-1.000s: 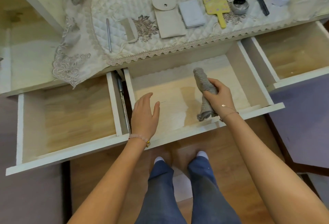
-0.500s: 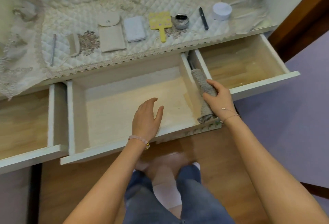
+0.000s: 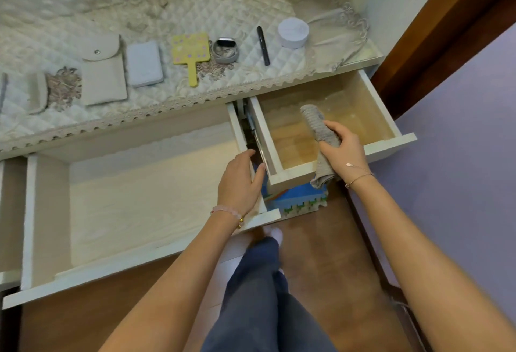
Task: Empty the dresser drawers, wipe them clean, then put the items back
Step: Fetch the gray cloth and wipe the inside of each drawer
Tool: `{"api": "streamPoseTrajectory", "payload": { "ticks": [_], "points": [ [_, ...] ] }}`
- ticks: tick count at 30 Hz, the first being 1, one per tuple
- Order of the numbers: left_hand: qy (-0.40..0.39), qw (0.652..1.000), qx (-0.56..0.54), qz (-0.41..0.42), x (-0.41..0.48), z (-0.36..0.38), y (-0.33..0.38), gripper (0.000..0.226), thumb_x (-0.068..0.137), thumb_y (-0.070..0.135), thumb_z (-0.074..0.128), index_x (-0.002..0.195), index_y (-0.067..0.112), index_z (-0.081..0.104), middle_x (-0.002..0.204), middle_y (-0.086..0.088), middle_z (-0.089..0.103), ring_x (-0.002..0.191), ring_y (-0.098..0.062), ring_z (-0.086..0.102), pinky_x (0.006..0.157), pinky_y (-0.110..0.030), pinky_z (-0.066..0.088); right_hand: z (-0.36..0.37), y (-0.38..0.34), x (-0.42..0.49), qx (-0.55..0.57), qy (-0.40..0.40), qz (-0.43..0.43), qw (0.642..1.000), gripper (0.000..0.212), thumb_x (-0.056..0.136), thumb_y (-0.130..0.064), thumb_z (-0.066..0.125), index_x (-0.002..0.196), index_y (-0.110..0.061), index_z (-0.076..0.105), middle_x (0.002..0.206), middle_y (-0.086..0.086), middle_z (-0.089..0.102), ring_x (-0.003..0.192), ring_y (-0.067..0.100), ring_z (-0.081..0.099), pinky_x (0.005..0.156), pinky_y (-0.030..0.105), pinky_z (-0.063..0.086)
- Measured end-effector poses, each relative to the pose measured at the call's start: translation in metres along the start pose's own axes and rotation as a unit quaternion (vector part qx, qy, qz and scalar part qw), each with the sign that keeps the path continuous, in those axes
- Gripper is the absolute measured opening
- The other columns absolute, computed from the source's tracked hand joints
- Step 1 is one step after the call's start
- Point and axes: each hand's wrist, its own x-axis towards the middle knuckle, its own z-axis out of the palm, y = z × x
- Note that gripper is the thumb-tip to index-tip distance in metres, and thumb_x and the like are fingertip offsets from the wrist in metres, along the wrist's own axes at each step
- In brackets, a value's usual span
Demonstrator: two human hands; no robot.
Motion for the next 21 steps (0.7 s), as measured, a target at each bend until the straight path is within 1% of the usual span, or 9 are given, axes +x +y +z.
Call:
{"api": "streamPoseTrajectory", "payload": {
  "ticks": [2,3,5,7,13,15,16,19,21],
  "points": [
    [-0.005,1.000,-0.016,-0.001,0.017,0.010,0.006,0.047,0.096,0.035,0.043,0.137,0.013,0.038,0.137,-0.003,0.048,0.125,-0.018,0.042,0.095,-0.022,0.031,-0.003,0.003,0.017,-0.009,-0.009,0.001,1.000,0.042,0.083,-0.005,0.057,0.124,-0.017,0.056,0.105,-0.003,0.060,0.088,0.012,0.057,0.070,0.021,0.045],
    [-0.008,0.999,-0.031,-0.007,0.025,0.016,0.010,0.049,0.096,0.034,0.044,0.139,0.013,0.036,0.140,-0.004,0.045,0.128,-0.018,0.040,0.098,-0.022,0.030,-0.005,0.005,0.027,-0.017,-0.013,0.000,1.000,0.042,0.083,-0.006,0.057,0.123,-0.018,0.056,0.104,-0.003,0.060,0.087,0.013,0.057,0.071,0.024,0.045],
    [-0.014,0.997,-0.064,-0.031,0.043,0.027,0.016,0.055,0.096,0.033,0.045,0.144,0.013,0.028,0.147,-0.005,0.037,0.134,-0.018,0.034,0.108,-0.029,0.029,-0.008,0.009,0.046,-0.037,-0.021,0.001,0.999,0.042,0.083,-0.007,0.057,0.123,-0.020,0.056,0.103,-0.003,0.062,0.085,0.013,0.058,0.072,0.027,0.047],
    [-0.012,0.993,-0.096,-0.064,0.062,0.036,0.020,0.060,0.096,0.033,0.045,0.146,0.013,0.019,0.152,-0.005,0.027,0.138,-0.018,0.027,0.113,-0.033,0.025,-0.010,0.012,0.066,-0.061,-0.034,0.001,0.998,0.042,0.082,-0.008,0.056,0.122,-0.022,0.056,0.103,-0.001,0.064,0.085,0.015,0.059,0.075,0.032,0.050],
    [-0.008,0.976,-0.148,-0.158,0.114,0.059,0.021,0.069,0.096,0.026,0.047,0.148,0.009,0.005,0.156,-0.006,0.013,0.142,-0.017,0.013,0.107,-0.019,0.010,-0.008,0.026,0.113,-0.112,-0.068,0.020,0.991,0.044,0.081,-0.009,0.056,0.124,-0.021,0.056,0.116,0.006,0.064,0.100,0.024,0.060,0.085,0.039,0.051],
    [0.001,0.971,-0.152,-0.186,0.125,0.064,0.020,0.065,0.097,0.023,0.045,0.148,0.008,0.008,0.154,-0.008,0.016,0.141,-0.019,0.017,0.103,-0.016,0.011,-0.005,0.033,0.121,-0.118,-0.078,0.031,0.989,0.045,0.081,-0.008,0.056,0.124,-0.020,0.056,0.117,0.007,0.064,0.101,0.025,0.060,0.086,0.040,0.051],
    [0.008,0.968,-0.155,-0.196,0.130,0.066,0.019,0.061,0.097,0.021,0.044,0.147,0.008,0.012,0.152,-0.009,0.022,0.138,-0.020,0.023,0.102,-0.016,0.015,-0.003,0.036,0.124,-0.117,-0.082,0.037,0.989,0.045,0.080,-0.008,0.056,0.124,-0.020,0.057,0.116,0.008,0.064,0.100,0.026,0.060,0.085,0.040,0.051],
    [0.044,0.965,-0.163,-0.199,0.138,0.067,0.017,0.041,0.095,0.012,0.044,0.135,0.008,0.036,0.130,-0.012,0.047,0.116,-0.025,0.048,0.091,-0.023,0.036,0.001,0.047,0.130,-0.115,-0.093,0.054,0.988,0.045,0.080,-0.008,0.056,0.122,-0.023,0.058,0.112,0.008,0.065,0.097,0.027,0.060,0.082,0.038,0.051],
    [0.059,0.963,-0.164,-0.205,0.138,0.067,0.017,0.038,0.094,0.009,0.044,0.132,0.008,0.040,0.122,-0.011,0.052,0.107,-0.024,0.052,0.086,-0.025,0.040,0.004,0.053,0.133,-0.117,-0.098,0.053,0.987,0.044,0.080,-0.007,0.057,0.121,-0.023,0.059,0.109,0.009,0.066,0.096,0.027,0.061,0.081,0.036,0.051]
  ]
}}
